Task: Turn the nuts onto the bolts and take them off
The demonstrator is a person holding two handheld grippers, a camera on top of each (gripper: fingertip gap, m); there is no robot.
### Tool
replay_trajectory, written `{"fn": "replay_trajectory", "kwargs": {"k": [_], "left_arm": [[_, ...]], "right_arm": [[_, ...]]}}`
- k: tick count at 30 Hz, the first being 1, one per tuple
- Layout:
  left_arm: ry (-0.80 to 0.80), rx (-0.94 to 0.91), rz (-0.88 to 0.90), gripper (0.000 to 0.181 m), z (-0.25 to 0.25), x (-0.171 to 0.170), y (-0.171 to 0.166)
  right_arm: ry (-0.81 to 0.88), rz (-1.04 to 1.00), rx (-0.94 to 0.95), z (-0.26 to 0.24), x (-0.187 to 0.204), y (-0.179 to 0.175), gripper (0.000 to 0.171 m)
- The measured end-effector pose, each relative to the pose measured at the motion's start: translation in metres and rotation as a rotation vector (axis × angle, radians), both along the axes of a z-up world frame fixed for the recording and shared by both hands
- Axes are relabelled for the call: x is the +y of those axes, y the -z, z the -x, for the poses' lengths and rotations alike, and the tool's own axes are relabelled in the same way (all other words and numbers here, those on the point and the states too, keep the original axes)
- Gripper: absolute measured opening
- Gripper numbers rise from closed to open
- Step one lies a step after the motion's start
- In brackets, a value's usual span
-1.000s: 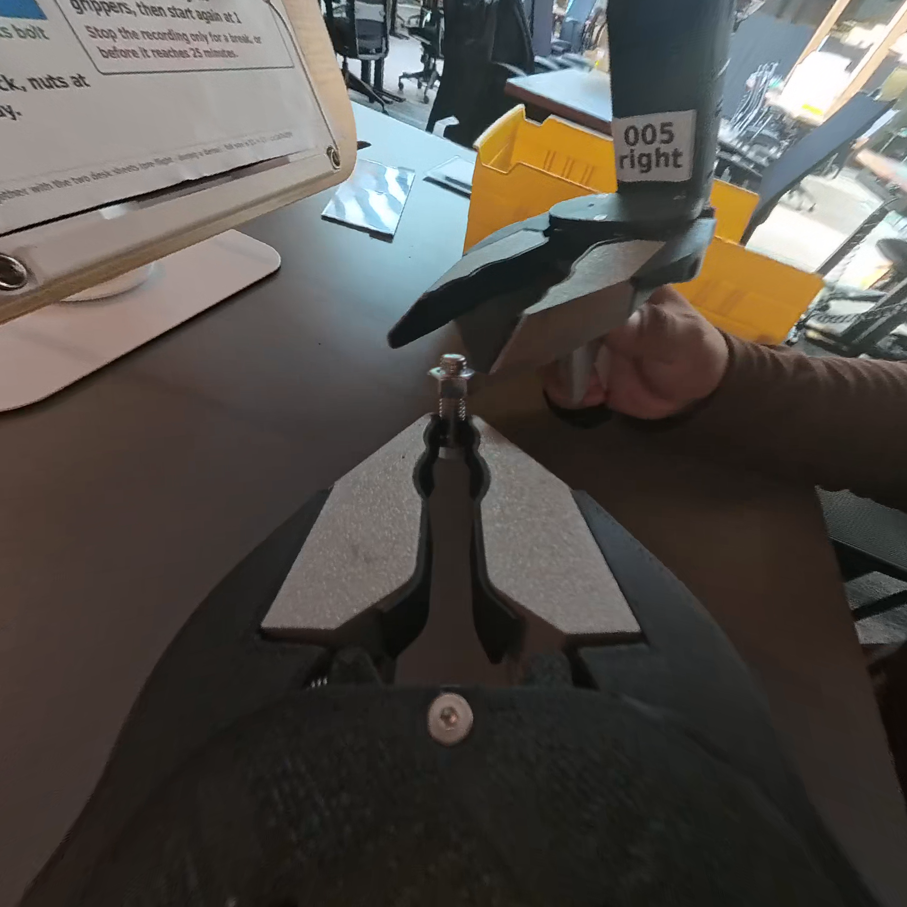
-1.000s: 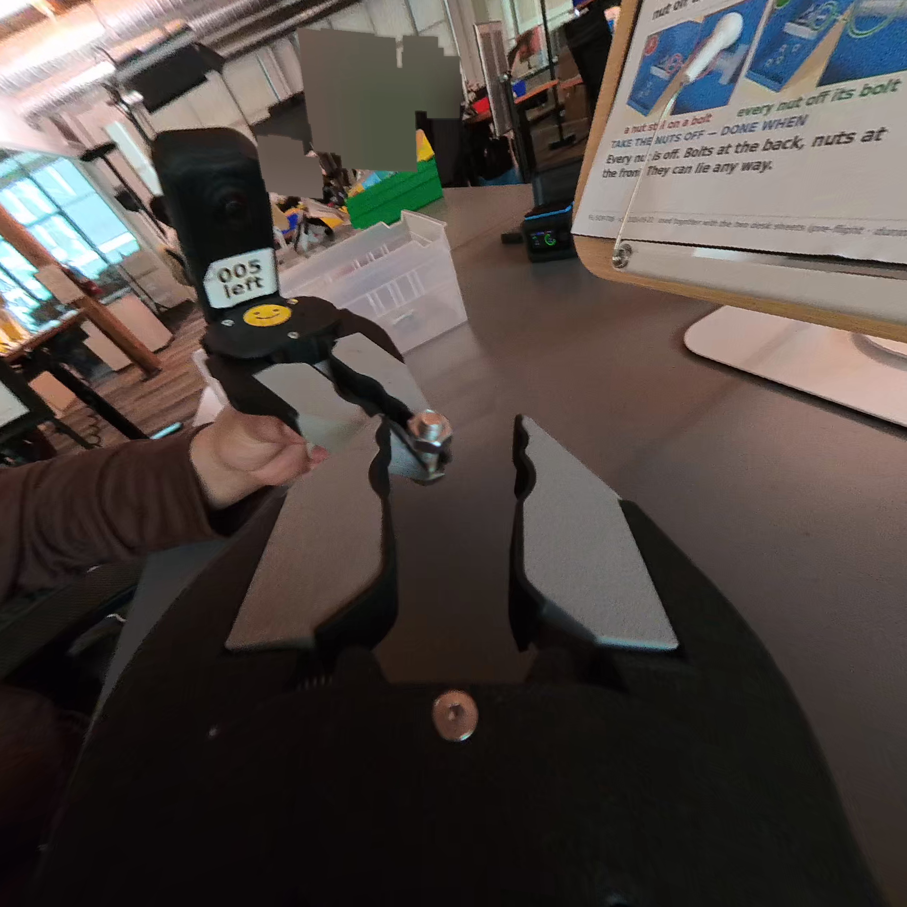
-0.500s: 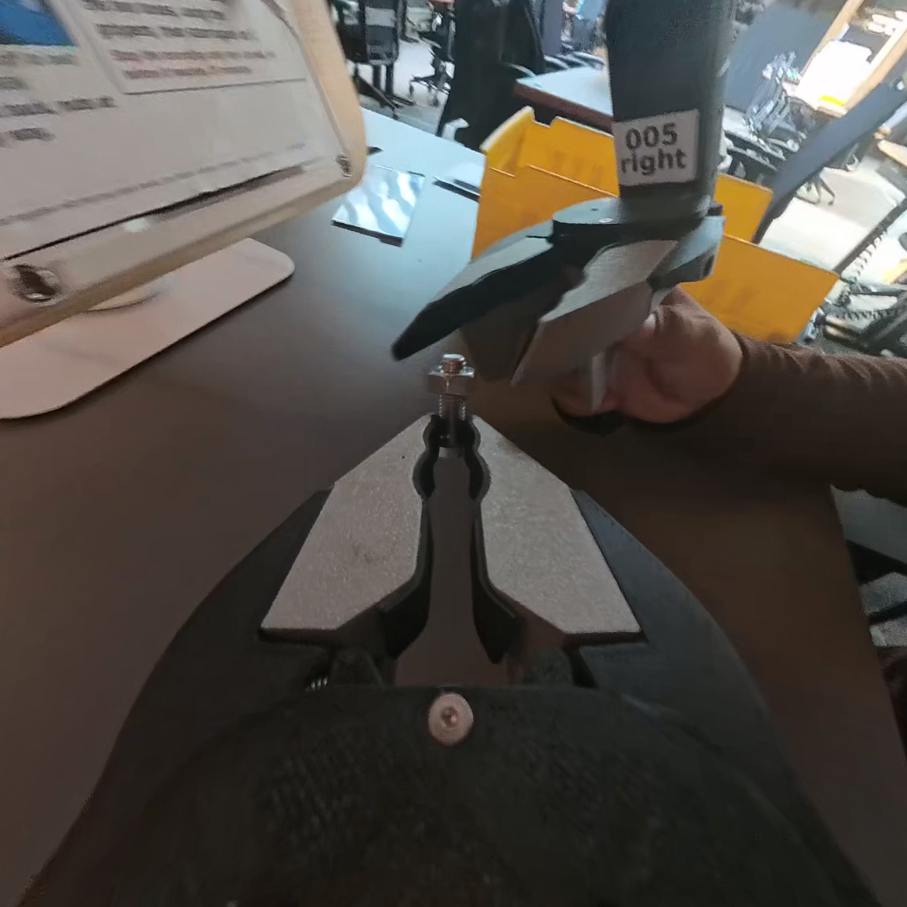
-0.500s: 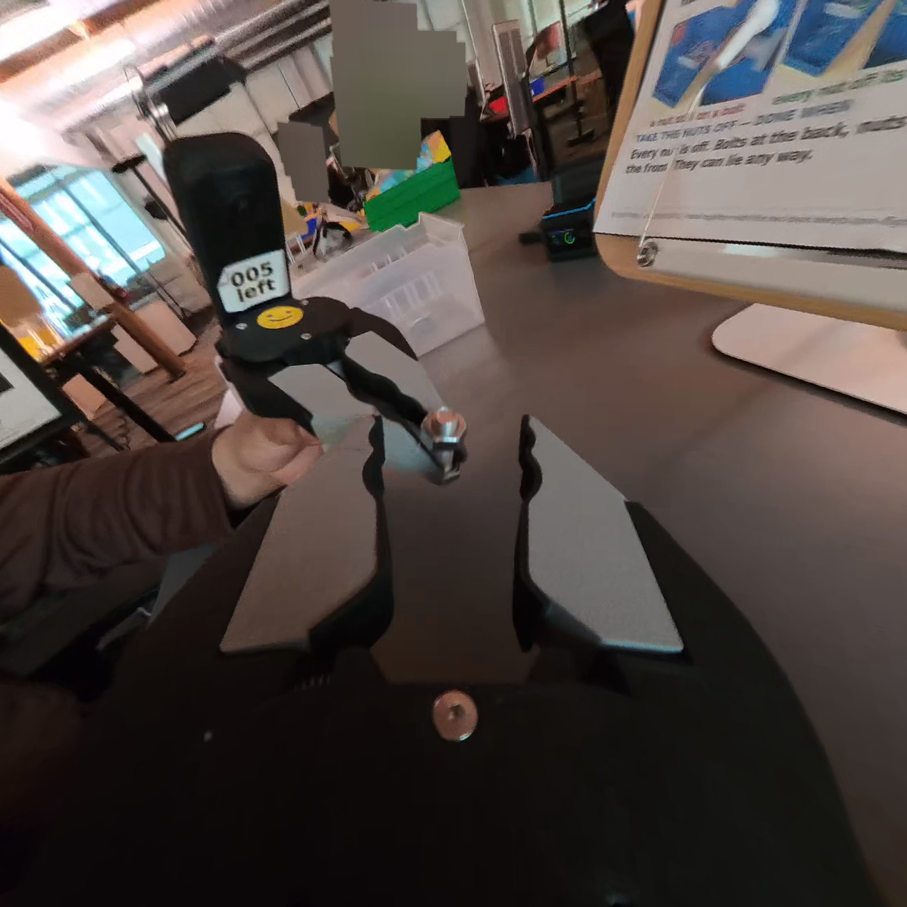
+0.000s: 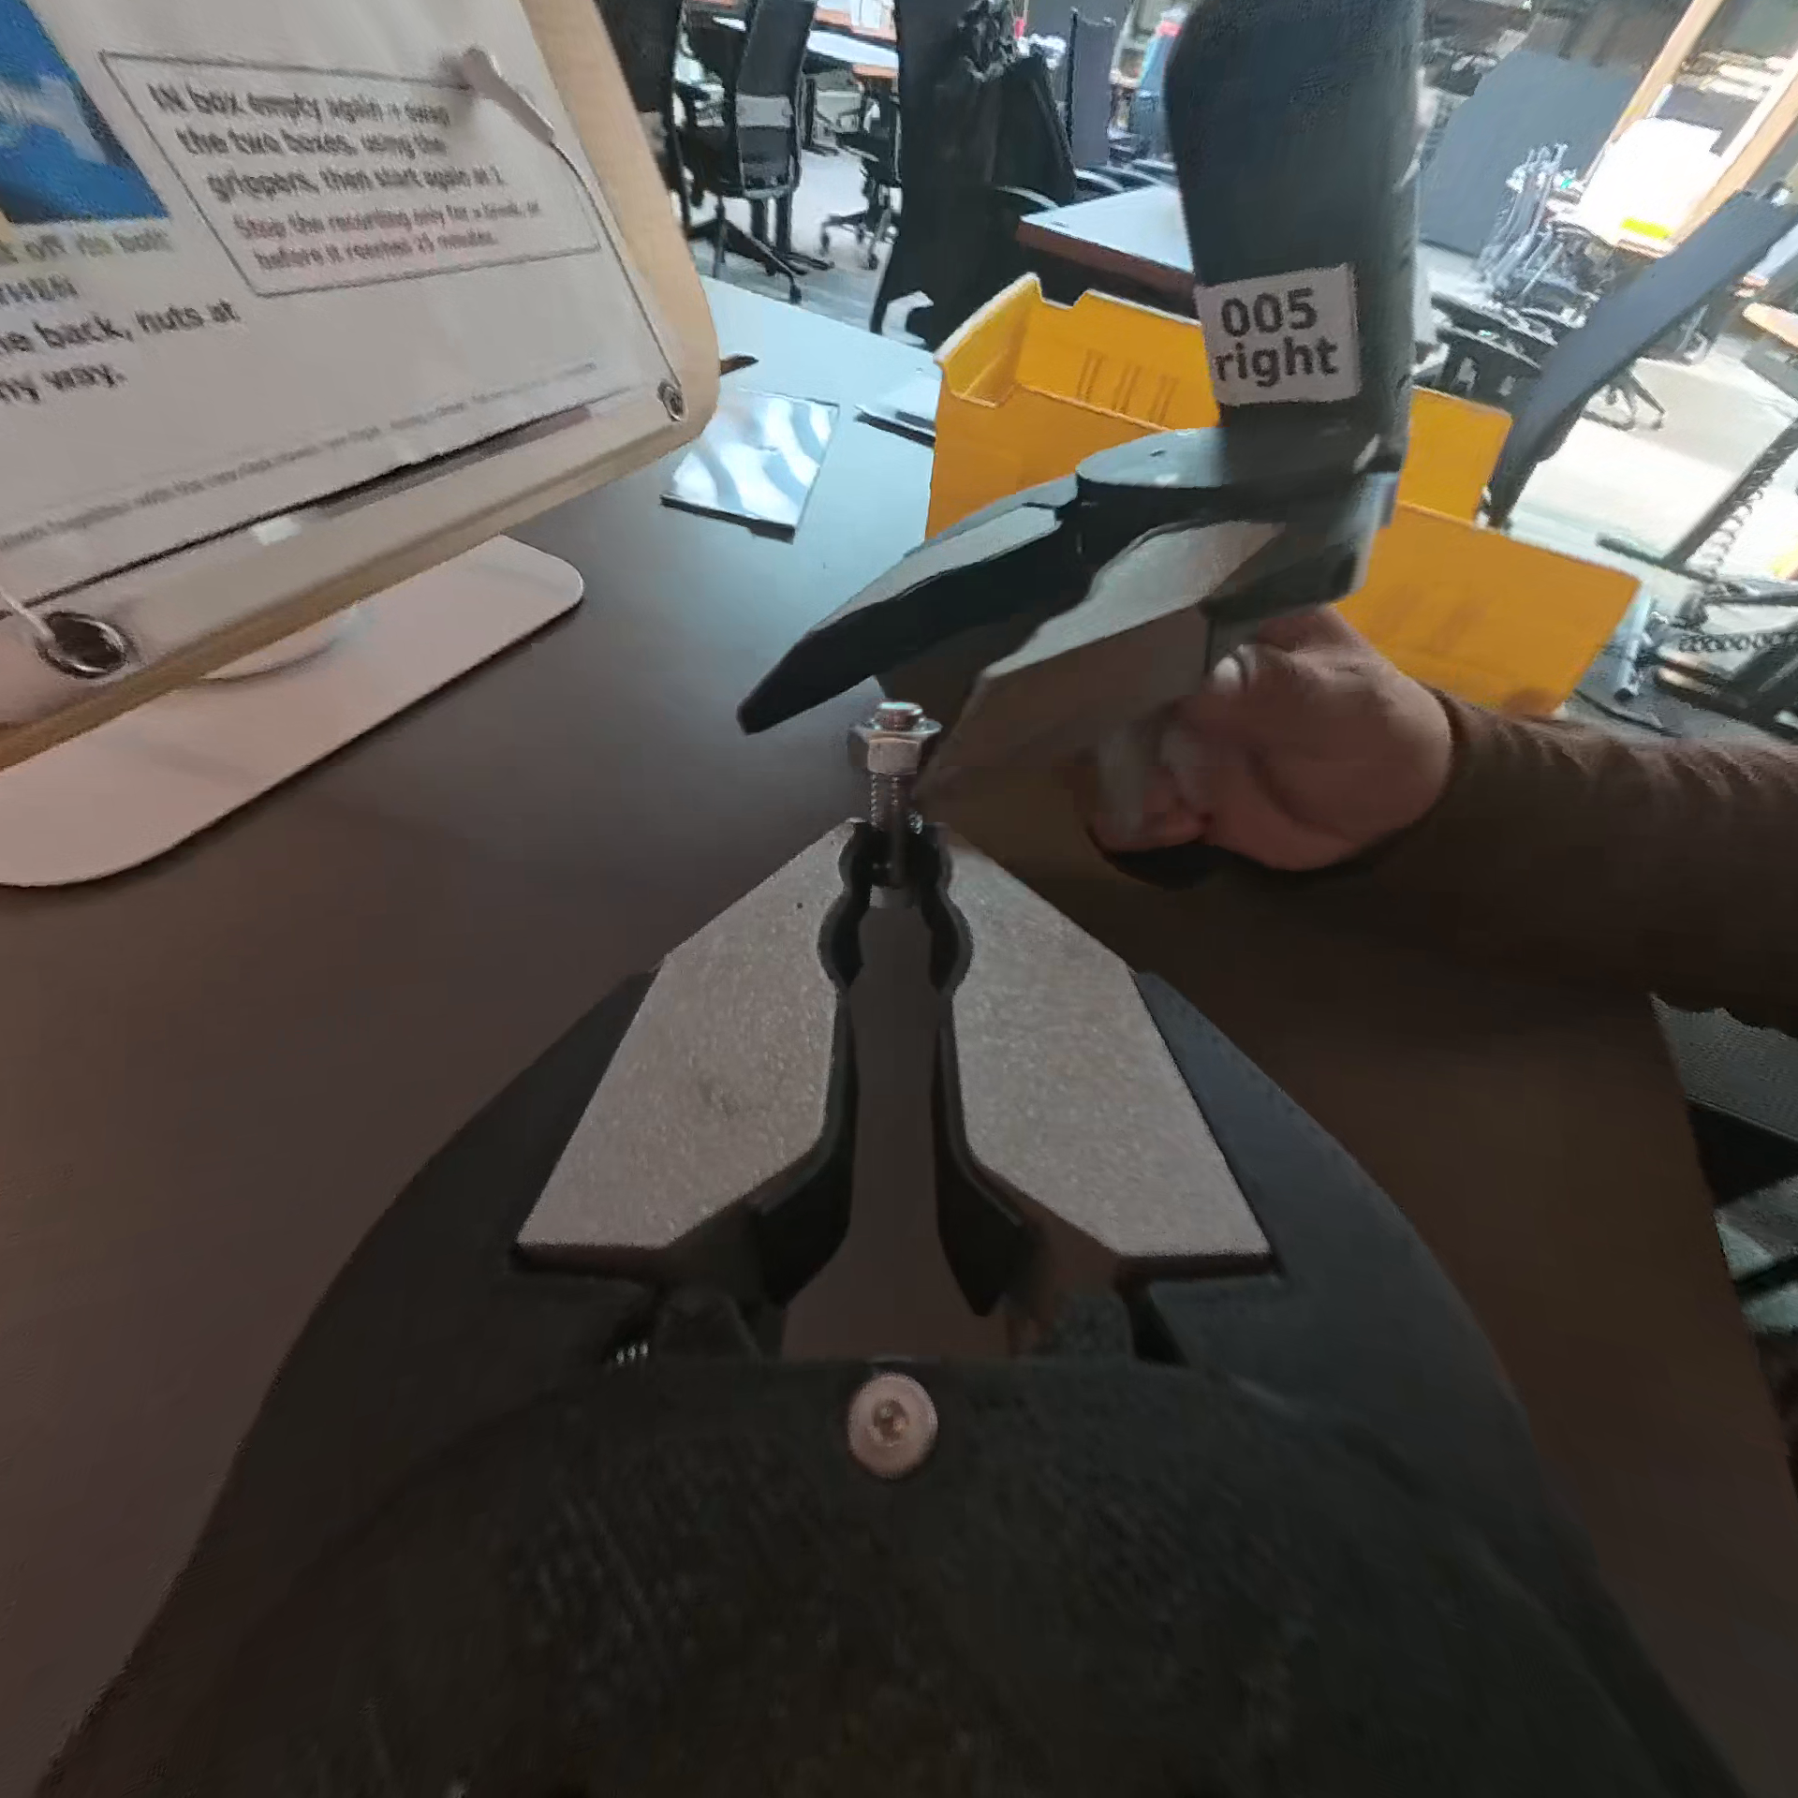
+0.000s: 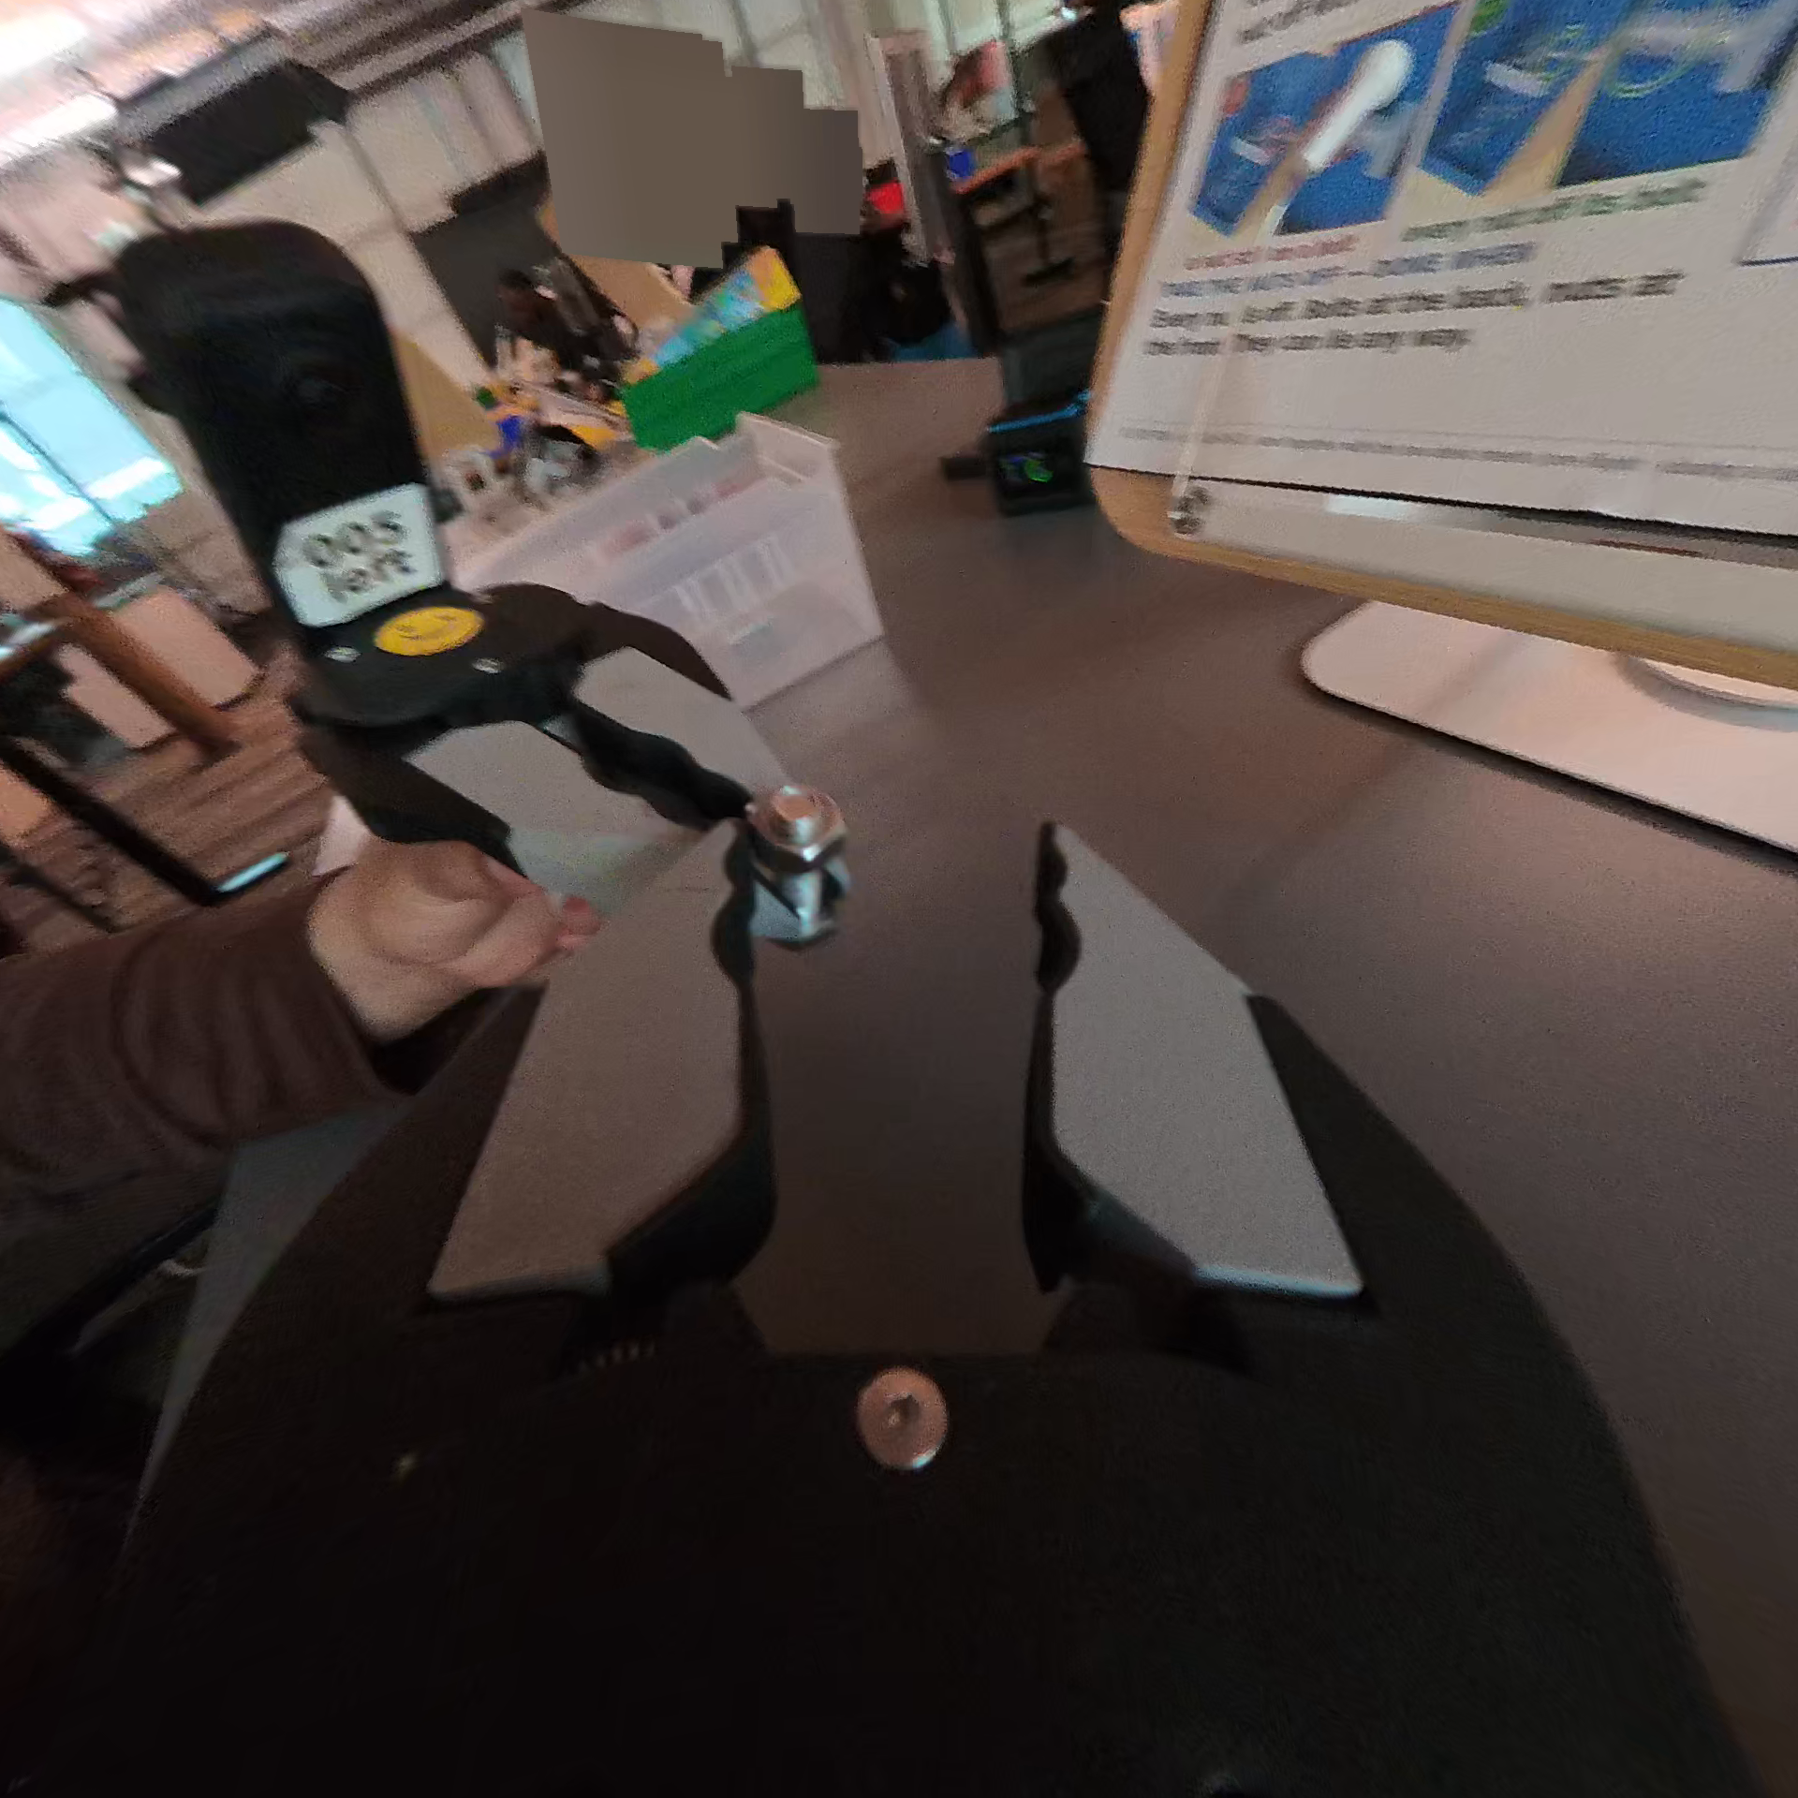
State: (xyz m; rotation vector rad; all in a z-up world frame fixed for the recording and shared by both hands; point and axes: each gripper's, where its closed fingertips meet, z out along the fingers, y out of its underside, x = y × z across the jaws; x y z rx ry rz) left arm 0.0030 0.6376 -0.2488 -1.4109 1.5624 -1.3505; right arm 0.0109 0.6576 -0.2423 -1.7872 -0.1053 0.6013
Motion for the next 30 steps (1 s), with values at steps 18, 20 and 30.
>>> {"fn": "replay_trajectory", "kwargs": {"k": [18,20,30], "left_arm": [[0.028,0.005,0.002,0.007,-0.003,-0.009,0.005],[0.018,0.006,-0.016,0.007,-0.003,-0.007,0.005],[-0.001,-0.017,-0.004,0.008,0.002,0.002,-0.003]], "right_arm": [[-0.185,-0.131,-0.019,0.044,-0.008,-0.017,0.062],[-0.161,-0.126,-0.021,0.039,-0.006,-0.015,0.06],[-0.176,-0.133,0.051,0.032,-0.013,-0.022,0.04]]}}
